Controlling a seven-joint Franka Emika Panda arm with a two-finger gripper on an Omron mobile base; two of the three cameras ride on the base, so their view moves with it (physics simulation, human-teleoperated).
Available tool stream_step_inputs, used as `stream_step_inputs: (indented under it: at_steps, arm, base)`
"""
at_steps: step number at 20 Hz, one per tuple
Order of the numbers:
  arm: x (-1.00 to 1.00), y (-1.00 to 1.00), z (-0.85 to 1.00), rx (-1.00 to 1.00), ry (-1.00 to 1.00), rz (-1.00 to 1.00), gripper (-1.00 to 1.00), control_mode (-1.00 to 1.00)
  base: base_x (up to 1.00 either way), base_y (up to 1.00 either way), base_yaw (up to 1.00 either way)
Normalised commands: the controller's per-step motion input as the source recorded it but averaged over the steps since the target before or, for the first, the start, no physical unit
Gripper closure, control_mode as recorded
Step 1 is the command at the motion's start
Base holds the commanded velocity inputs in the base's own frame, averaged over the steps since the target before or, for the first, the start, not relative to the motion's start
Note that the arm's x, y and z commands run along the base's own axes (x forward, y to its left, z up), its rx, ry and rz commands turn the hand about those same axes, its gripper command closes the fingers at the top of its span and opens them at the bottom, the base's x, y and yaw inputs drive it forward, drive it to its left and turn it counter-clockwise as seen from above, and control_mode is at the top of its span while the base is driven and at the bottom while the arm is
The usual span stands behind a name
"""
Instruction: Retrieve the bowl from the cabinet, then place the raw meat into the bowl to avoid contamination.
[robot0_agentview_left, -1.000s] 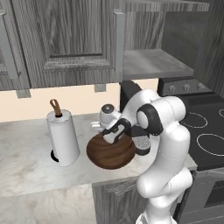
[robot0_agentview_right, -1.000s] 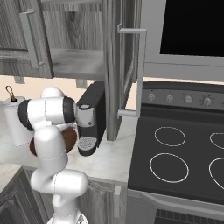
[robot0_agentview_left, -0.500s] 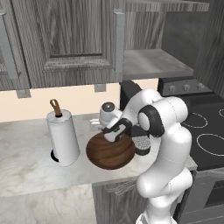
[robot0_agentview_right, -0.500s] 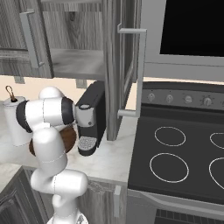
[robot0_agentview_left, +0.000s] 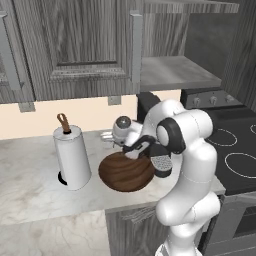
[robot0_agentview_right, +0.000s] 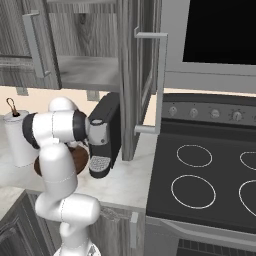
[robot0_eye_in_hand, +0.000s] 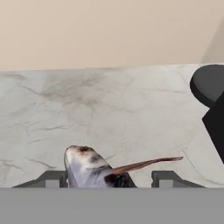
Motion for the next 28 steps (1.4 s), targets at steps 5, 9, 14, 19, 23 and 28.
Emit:
stream_step_inputs:
  at_steps: [5,9,14,19,23,28]
  arm:
    - [0.07,0.12,0.00,0.00,-0.15,0.04,1.00,-1.00]
    - [-0.04,0.07,0.06,-0.02,-0.03,0.02,1.00,-1.00]
    - [-0.19,0.00,0.28,-0.02,0.01,0.01,1.00,-1.00]
    - [-0.17,0.00,0.49,-0.02,0.00,0.00,1.00,-1.00]
    - [-0.19,0.00,0.53,-0.03,0.00,0.00,1.00,-1.00]
    - [-0.13,0.00,0.59,-0.04,0.00,0.02,1.00,-1.00]
  base:
    - [0.00,0.00,0.00]
    - [0.00,0.00,0.00]
    - [0.00,0.00,0.00]
    - [0.00,0.00,0.00]
    - [0.00,0.00,0.00]
    - [0.00,0.00,0.00]
